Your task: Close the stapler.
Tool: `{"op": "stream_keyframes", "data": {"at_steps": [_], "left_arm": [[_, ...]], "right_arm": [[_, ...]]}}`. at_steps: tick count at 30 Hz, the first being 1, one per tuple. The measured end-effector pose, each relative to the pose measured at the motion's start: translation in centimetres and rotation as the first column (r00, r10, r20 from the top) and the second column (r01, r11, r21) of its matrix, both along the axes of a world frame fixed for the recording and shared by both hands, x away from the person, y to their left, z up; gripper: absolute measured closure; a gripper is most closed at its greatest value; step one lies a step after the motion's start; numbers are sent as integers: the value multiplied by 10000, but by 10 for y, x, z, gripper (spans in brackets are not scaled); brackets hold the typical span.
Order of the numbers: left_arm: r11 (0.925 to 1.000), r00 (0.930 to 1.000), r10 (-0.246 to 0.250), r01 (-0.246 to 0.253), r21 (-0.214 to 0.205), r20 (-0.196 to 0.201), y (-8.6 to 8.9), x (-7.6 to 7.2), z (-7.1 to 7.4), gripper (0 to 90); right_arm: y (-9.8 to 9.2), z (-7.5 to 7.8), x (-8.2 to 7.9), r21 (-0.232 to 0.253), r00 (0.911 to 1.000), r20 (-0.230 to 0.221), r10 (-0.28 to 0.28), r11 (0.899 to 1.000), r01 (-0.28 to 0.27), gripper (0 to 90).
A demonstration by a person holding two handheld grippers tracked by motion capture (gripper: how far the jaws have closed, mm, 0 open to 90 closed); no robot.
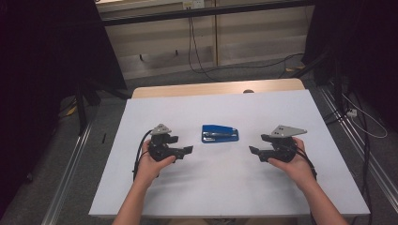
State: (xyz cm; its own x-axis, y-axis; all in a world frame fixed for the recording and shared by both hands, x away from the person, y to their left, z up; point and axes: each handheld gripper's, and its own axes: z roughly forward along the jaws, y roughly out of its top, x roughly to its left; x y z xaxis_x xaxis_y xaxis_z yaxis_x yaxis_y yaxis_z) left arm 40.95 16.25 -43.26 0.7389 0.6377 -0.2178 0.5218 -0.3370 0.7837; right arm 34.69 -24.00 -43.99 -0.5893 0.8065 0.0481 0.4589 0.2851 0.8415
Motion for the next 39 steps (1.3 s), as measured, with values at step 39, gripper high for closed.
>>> {"op": "stream_keyframes", "data": {"at_steps": [39], "left_arm": [[9941, 9938, 961, -987, 446, 565, 79, -43, -1, 90]], "right_arm": [[-25, -10, -57, -91, 9996, -20, -288, 9995, 288, 192]]}}
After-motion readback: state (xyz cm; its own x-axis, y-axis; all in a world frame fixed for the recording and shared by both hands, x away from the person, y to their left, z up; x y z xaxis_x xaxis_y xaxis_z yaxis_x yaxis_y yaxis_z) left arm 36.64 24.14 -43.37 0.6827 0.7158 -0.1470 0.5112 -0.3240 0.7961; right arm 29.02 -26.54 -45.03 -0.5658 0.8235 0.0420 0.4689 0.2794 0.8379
